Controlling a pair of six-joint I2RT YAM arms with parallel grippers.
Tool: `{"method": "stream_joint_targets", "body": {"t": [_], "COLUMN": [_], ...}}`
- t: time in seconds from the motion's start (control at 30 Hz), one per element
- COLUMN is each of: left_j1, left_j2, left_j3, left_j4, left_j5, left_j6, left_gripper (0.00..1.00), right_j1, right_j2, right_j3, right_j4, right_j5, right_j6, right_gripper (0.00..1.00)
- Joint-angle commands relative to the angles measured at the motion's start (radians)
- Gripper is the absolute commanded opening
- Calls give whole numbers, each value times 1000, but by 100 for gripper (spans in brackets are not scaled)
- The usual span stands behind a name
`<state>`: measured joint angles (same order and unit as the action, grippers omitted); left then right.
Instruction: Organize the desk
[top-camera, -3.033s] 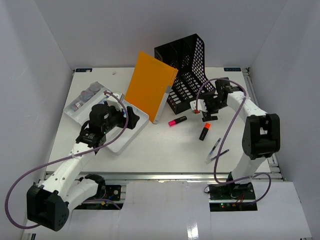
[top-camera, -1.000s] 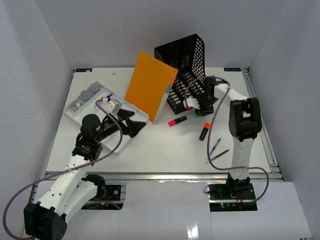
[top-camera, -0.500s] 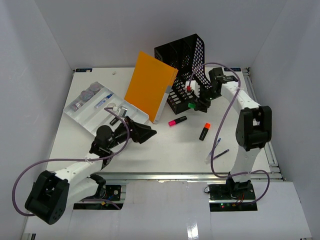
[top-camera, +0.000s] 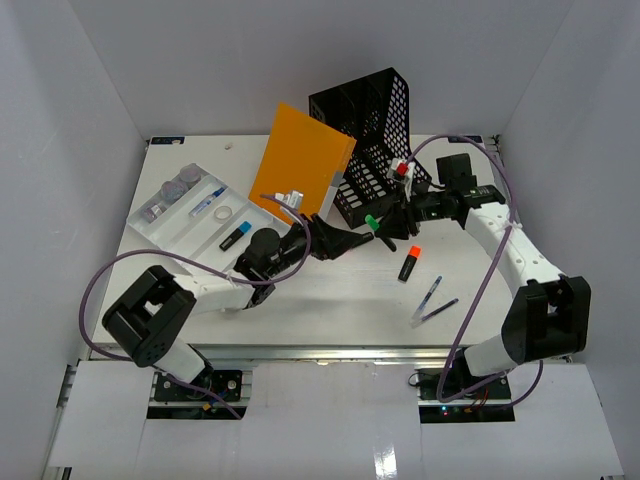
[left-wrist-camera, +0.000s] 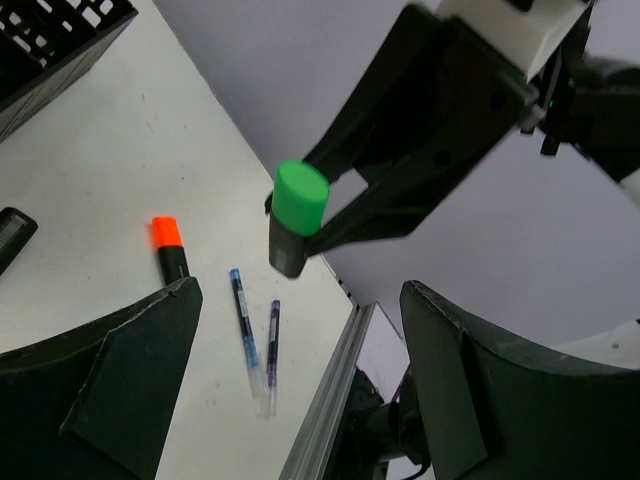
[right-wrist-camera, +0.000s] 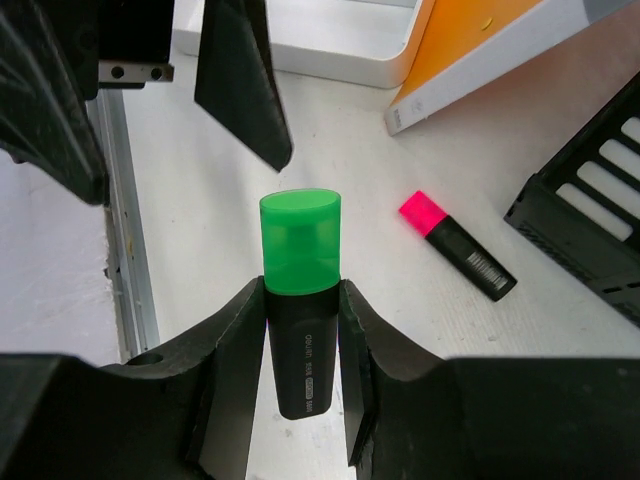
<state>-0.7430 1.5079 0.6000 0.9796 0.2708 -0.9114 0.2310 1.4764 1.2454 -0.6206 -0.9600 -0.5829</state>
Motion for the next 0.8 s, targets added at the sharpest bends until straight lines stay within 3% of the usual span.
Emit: {"method": "stream_joint_targets", "body": {"t": [0.0, 0.47, 0.77], "left_j1": [-8, -13, -15], "left_j2": [18, 81, 89], "left_j3": [87, 224, 280], "left_j4": [33, -227, -337], "left_j5": [-61, -69, -113], "left_j6": [-44, -72, -70], "left_gripper": [92, 82, 62], "right_j1": [8, 128, 208], "right_j2": [-95, -164, -185], "right_j3": [-86, -136, -151], "right_j4": [133, 288, 323], "right_j5": [7, 225, 367], "right_j6": [87, 189, 198], "right_gripper": [8, 8, 9]}}
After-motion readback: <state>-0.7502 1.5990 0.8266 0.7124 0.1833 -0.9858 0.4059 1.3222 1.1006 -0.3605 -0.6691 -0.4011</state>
